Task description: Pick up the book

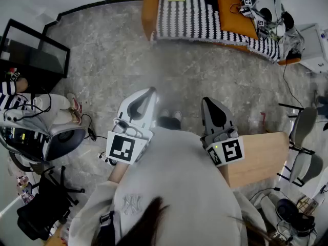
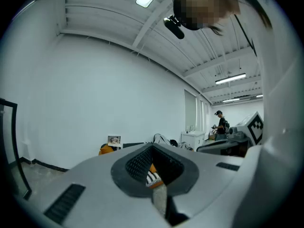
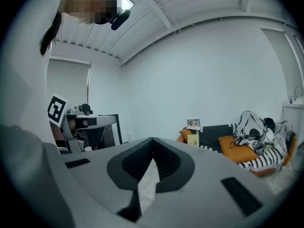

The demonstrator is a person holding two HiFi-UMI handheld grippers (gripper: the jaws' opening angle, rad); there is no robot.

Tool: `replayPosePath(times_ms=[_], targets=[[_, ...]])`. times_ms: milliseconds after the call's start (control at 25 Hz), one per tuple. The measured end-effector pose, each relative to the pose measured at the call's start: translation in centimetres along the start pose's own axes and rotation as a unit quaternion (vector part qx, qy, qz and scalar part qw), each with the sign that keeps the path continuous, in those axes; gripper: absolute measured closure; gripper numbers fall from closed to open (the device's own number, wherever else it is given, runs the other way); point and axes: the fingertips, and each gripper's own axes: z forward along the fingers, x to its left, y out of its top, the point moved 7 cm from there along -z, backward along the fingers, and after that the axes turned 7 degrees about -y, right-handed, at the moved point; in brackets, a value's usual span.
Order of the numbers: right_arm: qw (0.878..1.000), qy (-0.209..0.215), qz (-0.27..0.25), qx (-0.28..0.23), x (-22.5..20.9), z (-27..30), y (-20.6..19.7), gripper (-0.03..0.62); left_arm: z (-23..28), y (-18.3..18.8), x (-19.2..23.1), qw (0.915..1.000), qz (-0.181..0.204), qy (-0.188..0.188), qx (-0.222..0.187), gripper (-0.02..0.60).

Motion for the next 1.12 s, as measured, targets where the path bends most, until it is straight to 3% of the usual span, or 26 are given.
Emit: replayPosePath(times_ms=[200, 640, 960, 1120], targets=[[1.0, -0.002, 0.008, -0.022, -0.4, 0.0, 0.8, 0.576, 0.3, 0.1, -0.5, 1.0, 0.002, 0.0, 0.0, 0.572], [1.0, -0.001, 0.008, -0.018, -4.0, -2.2, -0.2, 0.576, 2.9, -0.1, -2.5, 0.9998, 0.018, 0.002, 0.012, 0.572], [0.998, 0.025, 0.048, -0.039, -7.3, -3.6, -0.9, 0.576, 5.1, -1.2, -4.0, 0.9991, 0.029, 0.009, 0.029, 0.572], [0.997, 0.036, 0.064, -0.026, -8.2, -3.7, -1.1, 0.576, 5.8, -0.8, -3.9, 0.9989, 0.027, 0.02, 0.032, 0.572]])
